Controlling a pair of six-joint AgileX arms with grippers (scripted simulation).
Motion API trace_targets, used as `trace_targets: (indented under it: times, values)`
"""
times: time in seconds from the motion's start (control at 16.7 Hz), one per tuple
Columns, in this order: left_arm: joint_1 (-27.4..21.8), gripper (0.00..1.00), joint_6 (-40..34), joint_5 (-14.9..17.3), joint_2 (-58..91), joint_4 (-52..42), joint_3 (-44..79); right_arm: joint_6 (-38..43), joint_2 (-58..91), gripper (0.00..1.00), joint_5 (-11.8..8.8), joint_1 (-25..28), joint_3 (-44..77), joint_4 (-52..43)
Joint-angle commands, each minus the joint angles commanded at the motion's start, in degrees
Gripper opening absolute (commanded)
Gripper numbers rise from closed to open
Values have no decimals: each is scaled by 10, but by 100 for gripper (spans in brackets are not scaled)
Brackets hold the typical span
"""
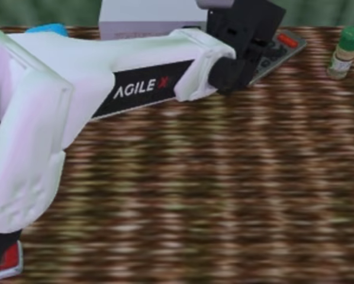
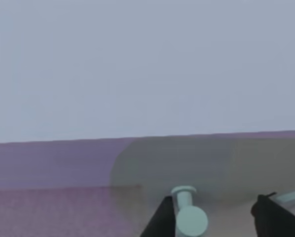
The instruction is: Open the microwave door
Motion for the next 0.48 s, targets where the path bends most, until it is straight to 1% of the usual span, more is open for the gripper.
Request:
trace_targets:
  times: [0.18, 0.48]
  values:
    - [8, 0, -27, 28, 38, -122, 97, 0, 0, 100, 0, 0, 0, 0]
    - [28, 0, -77, 89, 97, -367, 279, 0, 0, 100, 0, 0, 0, 0]
